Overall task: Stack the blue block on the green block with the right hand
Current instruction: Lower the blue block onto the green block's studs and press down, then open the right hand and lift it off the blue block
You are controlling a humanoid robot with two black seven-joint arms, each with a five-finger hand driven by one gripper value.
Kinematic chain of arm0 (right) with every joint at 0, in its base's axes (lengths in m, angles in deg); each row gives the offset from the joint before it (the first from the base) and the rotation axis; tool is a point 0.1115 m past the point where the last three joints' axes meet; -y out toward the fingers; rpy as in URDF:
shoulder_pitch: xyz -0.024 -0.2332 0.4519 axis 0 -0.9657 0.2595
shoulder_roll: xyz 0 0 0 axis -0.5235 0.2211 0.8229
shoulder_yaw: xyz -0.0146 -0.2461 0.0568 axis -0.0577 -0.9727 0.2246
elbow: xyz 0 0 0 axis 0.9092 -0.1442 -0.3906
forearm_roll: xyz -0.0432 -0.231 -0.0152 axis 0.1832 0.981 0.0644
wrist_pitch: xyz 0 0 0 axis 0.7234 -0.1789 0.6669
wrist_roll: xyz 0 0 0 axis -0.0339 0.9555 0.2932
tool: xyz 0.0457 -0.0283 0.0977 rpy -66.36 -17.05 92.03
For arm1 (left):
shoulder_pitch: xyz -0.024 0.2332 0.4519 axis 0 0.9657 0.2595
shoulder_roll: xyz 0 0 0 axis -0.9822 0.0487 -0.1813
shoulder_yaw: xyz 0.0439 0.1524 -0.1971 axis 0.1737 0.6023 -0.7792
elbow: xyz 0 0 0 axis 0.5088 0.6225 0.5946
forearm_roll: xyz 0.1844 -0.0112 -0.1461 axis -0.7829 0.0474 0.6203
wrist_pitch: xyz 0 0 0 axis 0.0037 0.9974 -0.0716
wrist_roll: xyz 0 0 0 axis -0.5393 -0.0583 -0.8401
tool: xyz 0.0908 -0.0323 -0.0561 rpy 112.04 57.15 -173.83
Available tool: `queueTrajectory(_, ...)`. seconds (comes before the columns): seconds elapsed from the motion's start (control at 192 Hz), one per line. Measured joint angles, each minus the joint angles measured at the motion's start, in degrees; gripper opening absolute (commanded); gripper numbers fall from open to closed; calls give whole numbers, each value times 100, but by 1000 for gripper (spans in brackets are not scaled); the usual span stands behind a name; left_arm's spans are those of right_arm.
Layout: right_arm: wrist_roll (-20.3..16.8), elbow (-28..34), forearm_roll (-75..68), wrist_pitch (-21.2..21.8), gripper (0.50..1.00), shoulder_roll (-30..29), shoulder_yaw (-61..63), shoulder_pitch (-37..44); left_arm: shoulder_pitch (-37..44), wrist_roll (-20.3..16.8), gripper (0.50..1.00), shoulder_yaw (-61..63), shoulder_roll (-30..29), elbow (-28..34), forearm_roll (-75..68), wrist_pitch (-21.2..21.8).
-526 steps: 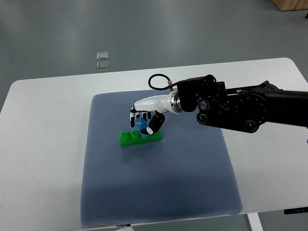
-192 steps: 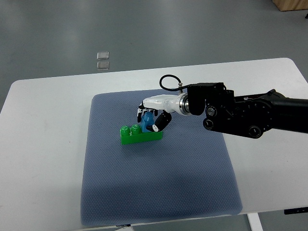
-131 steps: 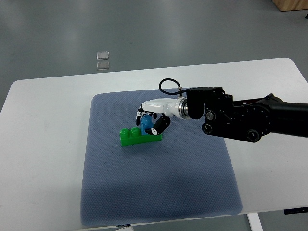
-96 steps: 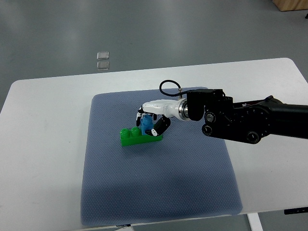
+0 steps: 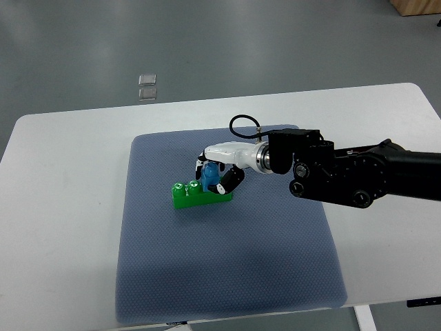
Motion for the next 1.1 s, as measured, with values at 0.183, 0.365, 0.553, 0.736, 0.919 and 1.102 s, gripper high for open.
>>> queueTrajectory(0.183,4,0,11,-40,599,0,0,-91,0,0,1000,0,0,0,0,0)
queueTrajectory(0.365,6,-8,18,-82,599,-6,0,-130,-3,0,1000,1,0,0,0,0)
queueTrajectory(0.553,15,-8,16,-106,694,15,13,-132,-1,0,1000,1,0,0,0,0)
queueTrajectory(0.736,45,9,-61,-49,921,65,146,-128,-3,0,1000,1,0,-6,0,0)
queueTrajectory(0.919,53,96,-134,318,923,193,493,-112,-1,0,1000,1,0,8,0,0)
queueTrajectory(1.102,53,242,-264,520,923,376,702,-65,0,0,1000,1,0,9,0,0)
